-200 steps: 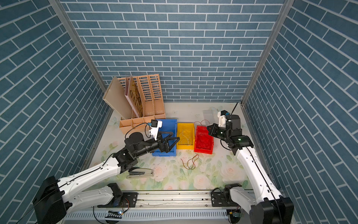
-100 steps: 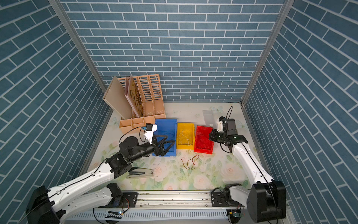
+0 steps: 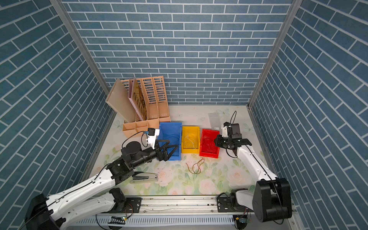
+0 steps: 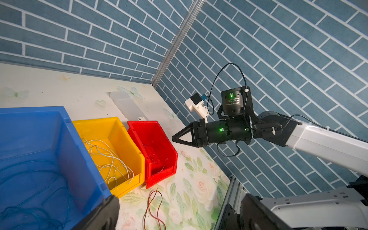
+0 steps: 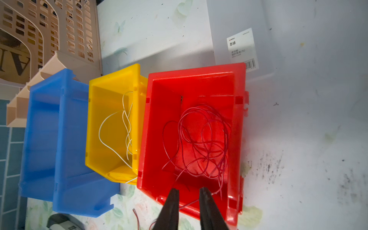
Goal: Untangle and sort cables by color
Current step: Place the cable in the bin.
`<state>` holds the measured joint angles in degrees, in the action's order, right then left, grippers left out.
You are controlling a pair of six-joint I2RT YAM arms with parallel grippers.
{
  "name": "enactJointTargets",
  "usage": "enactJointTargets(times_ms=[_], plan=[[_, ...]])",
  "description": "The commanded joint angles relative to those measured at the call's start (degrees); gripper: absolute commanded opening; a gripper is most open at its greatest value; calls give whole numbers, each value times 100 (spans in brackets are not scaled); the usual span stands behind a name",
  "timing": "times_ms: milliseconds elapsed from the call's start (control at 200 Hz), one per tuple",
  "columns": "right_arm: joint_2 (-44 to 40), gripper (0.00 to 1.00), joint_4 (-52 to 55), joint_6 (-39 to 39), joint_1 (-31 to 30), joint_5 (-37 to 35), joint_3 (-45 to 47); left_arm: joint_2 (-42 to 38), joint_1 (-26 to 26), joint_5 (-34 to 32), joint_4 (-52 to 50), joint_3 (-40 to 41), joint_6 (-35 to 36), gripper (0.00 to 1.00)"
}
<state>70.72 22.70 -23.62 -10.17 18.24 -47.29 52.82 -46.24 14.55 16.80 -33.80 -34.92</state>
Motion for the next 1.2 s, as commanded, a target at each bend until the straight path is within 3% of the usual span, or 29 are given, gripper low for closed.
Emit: enactJointTargets(times_ms=[0,280,420,620,820,1195], plan=[[-78,32,70,148,15,-47,-77,-70,45,-99,-44,92,38,100],[-454,40,473,138,9,26,-466,-28,44,-242,-128,76,-45,100],[-520,40,670,125,-57,664,-635,20,45,-276,-215,47,-20,100],[-644,40,1187,-25,-935,587,-591,144,43,-314,-635,-66,186,100],[-801,40,1060,-479,-1729,548,129,130,44,-286,-751,-47,311,100],[-960,40,510,-836,-1909,628,1295,74,49,-281,-872,41,319,100]])
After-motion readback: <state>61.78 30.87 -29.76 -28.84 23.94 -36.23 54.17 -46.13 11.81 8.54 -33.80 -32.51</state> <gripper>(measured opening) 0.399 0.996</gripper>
